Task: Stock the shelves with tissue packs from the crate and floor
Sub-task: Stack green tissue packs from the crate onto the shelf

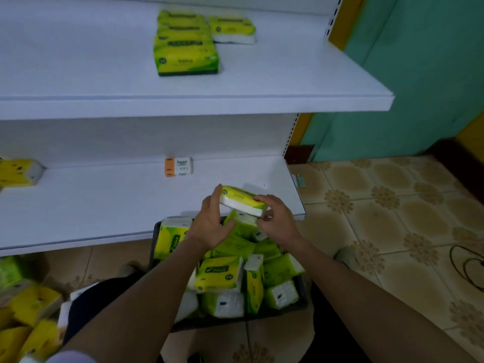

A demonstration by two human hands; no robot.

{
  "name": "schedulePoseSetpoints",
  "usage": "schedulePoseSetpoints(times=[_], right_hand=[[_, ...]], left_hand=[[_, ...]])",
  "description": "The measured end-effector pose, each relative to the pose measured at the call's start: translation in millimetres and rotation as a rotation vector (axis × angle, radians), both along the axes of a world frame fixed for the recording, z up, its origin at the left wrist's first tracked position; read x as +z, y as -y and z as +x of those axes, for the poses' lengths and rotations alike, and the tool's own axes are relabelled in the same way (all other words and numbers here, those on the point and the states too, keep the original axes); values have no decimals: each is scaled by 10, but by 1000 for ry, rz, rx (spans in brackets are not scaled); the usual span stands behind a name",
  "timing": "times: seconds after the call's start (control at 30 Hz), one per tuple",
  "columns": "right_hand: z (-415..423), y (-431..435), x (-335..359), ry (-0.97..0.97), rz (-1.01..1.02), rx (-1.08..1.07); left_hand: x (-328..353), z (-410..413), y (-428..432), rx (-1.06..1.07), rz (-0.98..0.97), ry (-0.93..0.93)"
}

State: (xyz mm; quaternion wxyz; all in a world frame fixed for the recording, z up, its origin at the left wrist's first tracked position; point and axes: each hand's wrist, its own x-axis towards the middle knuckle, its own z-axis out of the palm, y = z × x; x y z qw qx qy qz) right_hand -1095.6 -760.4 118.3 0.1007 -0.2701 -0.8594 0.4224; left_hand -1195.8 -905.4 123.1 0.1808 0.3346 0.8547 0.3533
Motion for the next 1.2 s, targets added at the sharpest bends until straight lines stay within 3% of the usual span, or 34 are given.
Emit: schedulePoseSetpoints(times=[0.13, 0.27, 0.5, 0.63, 0.9, 1.0, 1.2], right_hand=[[-54, 153, 347, -140, -50, -87], [-113, 176, 781, -329, 154, -164], [-271, -89, 1512, -383, 485, -152], [-426, -371, 1764, -405, 533, -138], [-950, -1014, 1921, -232, 403, -143], [-1132, -1201, 1874, -187, 380, -190], [-1538, -1403, 1856, -78, 492, -244]], left_hand=[[364, 34, 138, -1, 51, -159], [754, 21, 216, -20, 86, -341], [1400, -118, -9, 0, 165, -485], [1686, -296, -230, -65, 123, -559], [1794, -916, -784, -117, 38, -618], [1750, -1110, -866, -61, -83, -695], [1634, -1430, -815, -3, -135, -702]])
